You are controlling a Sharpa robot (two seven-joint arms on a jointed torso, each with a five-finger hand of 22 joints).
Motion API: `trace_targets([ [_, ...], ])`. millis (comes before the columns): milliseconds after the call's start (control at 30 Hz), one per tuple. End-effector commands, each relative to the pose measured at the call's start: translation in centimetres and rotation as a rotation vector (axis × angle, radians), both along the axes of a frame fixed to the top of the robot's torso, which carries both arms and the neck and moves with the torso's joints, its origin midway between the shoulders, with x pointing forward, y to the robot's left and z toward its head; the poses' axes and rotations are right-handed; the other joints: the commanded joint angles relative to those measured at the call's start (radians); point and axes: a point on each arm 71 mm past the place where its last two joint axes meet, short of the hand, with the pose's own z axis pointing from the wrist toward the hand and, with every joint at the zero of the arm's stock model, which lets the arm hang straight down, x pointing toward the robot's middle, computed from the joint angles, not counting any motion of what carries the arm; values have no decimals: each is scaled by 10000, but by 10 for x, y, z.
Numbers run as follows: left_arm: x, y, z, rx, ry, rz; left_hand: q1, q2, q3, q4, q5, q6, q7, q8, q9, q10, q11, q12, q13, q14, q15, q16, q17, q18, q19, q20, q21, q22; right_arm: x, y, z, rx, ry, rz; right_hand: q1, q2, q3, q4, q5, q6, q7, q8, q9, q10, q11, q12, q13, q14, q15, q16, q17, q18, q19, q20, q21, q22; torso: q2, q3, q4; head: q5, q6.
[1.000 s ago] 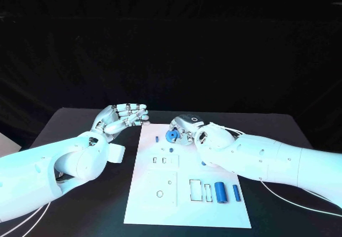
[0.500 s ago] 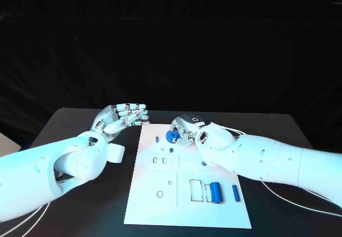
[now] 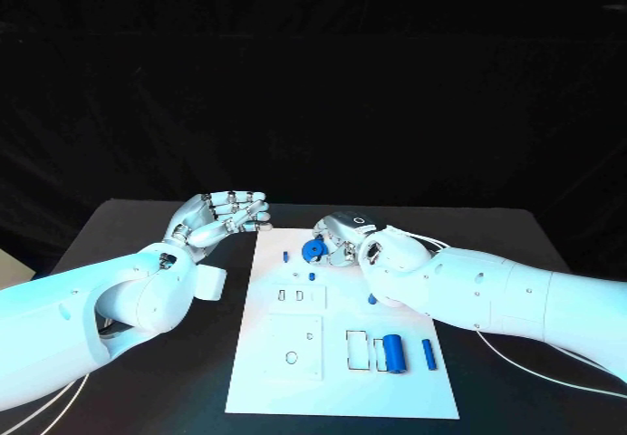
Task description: Assemble the parts on the task board
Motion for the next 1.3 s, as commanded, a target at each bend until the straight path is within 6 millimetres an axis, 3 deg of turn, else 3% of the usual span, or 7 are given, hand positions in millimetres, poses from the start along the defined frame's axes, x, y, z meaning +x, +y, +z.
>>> trace_targets([
  [33,0,-1,1,-77,-52,-150,-33,-13,34,0,-55,-63,123,15,-2,9,46,-36,-15,-82,-1,-40,9,115,-70,-5,50,-7,-1,-1,-3,-16,450,143,-205,116,65,-24,211,202,-14,96,41,1091,-4,35,2626,1003,62,56,2306,-144,1046,67,44,2627,8,3,0,4,3],
  [433,0,-1,1,-69,-51,-129,-39,-8,44,1,-53,-71,125,12,-3,-2,49,-43,-17,-89,2,-47,20,115,-74,-3,52,-7,-1,-7,-7,-126,930,134,-653,539,413,-35,463,903,-224,418,167,1091,-184,35,2626,1030,-102,83,2425,-144,1046,-69,44,2627,11,7,4,22,-15],
  [1000,0,0,1,-60,-53,-103,-35,-2,54,-3,-51,-75,126,12,-4,-6,49,-45,-18,-92,2,-51,27,116,-76,-3,54,-7,-1,-10,-11,-470,1387,87,-766,459,399,-44,428,860,-223,381,153,1091,-192,35,2626,1030,-114,82,2422,-144,1046,-90,44,2627,0,-5,1,-28,-51],
  [1300,0,0,1,-53,-60,-80,-35,-2,54,-3,-51,-75,126,12,-4,-6,49,-45,-18,-92,2,-51,27,116,-76,-3,54,-7,-1,-16,-12,-473,1353,-29,-810,434,391,-36,394,847,-222,369,148,1091,-191,35,2626,1034,-115,86,2440,-144,1046,-94,44,2627,4,7,2,-25,-60],
])
